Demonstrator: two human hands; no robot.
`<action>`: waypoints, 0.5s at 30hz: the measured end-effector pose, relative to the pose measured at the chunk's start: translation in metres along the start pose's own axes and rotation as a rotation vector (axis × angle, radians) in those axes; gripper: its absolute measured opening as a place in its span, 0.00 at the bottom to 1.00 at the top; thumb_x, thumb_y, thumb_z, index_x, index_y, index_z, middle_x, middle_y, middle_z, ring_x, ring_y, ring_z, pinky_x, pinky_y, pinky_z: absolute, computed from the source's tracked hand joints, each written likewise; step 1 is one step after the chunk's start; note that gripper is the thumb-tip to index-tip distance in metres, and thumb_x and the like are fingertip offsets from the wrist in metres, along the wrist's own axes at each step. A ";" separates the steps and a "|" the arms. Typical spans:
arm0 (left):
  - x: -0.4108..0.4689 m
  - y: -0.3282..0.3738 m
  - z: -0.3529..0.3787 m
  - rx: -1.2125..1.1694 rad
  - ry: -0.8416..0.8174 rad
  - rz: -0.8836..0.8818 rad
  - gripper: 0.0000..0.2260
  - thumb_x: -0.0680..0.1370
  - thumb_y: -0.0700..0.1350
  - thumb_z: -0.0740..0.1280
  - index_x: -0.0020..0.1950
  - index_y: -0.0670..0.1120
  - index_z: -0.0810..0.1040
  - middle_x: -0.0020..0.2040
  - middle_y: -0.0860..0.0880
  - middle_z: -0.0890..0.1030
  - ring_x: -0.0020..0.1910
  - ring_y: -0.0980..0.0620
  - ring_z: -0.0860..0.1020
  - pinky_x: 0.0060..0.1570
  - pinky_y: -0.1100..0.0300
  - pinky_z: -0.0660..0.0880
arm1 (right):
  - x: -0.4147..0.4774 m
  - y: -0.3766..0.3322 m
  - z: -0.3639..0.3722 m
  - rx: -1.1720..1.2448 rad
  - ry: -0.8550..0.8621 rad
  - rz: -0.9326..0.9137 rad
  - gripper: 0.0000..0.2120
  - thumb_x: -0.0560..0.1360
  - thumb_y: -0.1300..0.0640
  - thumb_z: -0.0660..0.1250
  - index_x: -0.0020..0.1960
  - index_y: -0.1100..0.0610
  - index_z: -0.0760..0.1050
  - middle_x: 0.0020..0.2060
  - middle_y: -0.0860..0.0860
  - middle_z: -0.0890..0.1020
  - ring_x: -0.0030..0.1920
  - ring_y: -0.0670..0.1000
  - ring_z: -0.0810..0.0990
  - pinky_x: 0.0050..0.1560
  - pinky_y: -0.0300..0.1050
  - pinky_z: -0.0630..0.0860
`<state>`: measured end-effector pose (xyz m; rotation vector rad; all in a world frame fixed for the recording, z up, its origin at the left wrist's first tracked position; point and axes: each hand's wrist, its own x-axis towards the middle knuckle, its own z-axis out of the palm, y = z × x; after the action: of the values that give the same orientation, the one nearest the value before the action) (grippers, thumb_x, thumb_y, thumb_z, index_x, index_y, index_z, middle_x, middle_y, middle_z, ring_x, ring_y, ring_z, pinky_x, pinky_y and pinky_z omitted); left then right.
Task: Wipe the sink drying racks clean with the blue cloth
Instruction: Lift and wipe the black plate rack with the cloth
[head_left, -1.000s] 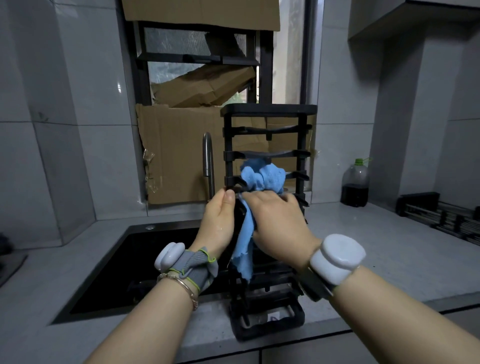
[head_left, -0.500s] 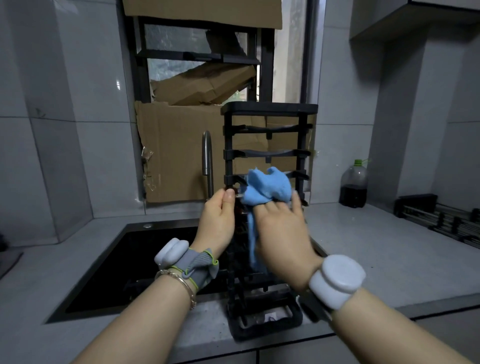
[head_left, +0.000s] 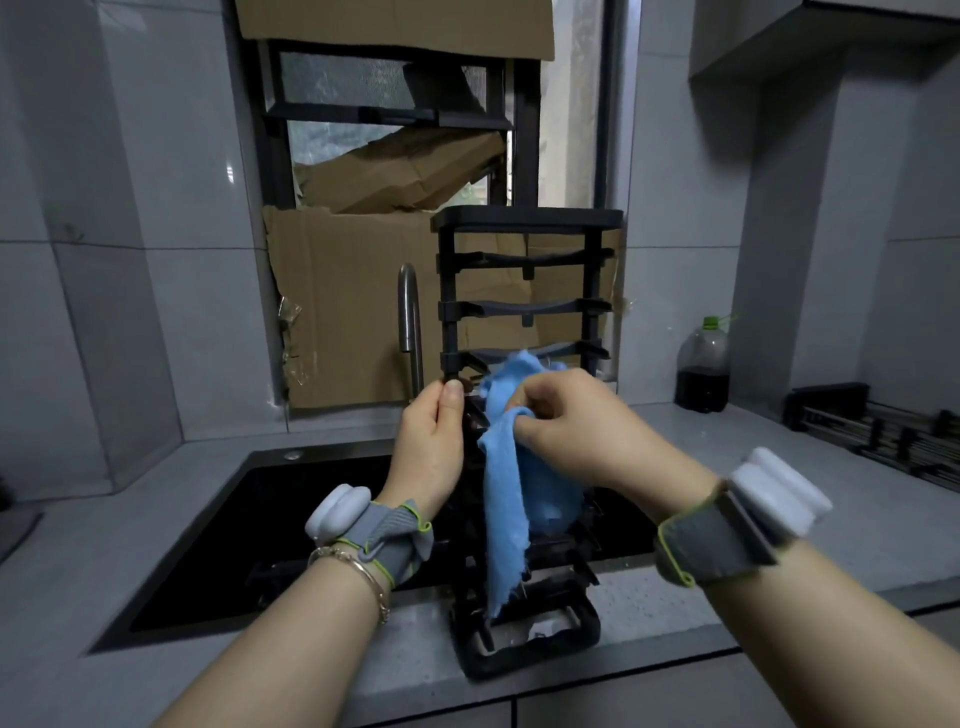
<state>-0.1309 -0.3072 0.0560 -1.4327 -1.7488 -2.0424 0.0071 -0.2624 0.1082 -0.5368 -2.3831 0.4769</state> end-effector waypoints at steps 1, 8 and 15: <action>0.000 0.001 0.000 -0.010 0.005 -0.008 0.17 0.83 0.41 0.55 0.33 0.45 0.65 0.29 0.54 0.67 0.25 0.64 0.67 0.28 0.71 0.63 | 0.002 -0.001 -0.002 0.037 -0.004 0.025 0.05 0.72 0.60 0.64 0.37 0.54 0.74 0.30 0.45 0.75 0.31 0.42 0.70 0.30 0.34 0.67; 0.002 -0.005 0.000 -0.011 0.001 -0.001 0.17 0.83 0.44 0.55 0.44 0.30 0.72 0.36 0.41 0.74 0.35 0.56 0.69 0.33 0.66 0.65 | 0.014 0.006 0.025 0.303 0.636 -0.133 0.11 0.69 0.70 0.63 0.39 0.54 0.69 0.35 0.48 0.73 0.36 0.42 0.70 0.38 0.29 0.67; 0.002 -0.004 0.000 -0.020 -0.006 0.003 0.16 0.82 0.43 0.56 0.34 0.43 0.66 0.30 0.50 0.67 0.27 0.62 0.65 0.29 0.68 0.62 | 0.011 0.025 0.072 0.018 0.669 -0.232 0.13 0.69 0.62 0.57 0.48 0.61 0.78 0.44 0.54 0.81 0.48 0.46 0.72 0.51 0.46 0.74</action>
<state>-0.1346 -0.3049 0.0546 -1.4472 -1.7315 -2.0626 -0.0412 -0.2498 0.0496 -0.3337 -1.7645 0.1720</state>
